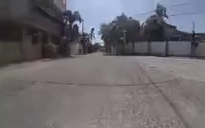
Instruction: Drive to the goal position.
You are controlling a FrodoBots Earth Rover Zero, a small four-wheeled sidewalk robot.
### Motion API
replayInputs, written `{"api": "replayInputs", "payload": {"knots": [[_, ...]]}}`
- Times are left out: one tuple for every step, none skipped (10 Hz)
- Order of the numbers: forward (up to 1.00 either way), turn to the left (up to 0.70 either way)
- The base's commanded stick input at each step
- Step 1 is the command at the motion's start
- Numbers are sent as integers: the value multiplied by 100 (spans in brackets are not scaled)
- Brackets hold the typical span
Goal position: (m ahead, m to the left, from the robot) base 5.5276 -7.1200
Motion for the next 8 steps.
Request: {"api": "replayInputs", "payload": {"knots": [[85, -34], [85, -34], [85, -34], [85, -34], [85, -34], [85, -34], [85, -34], [85, -34]]}}
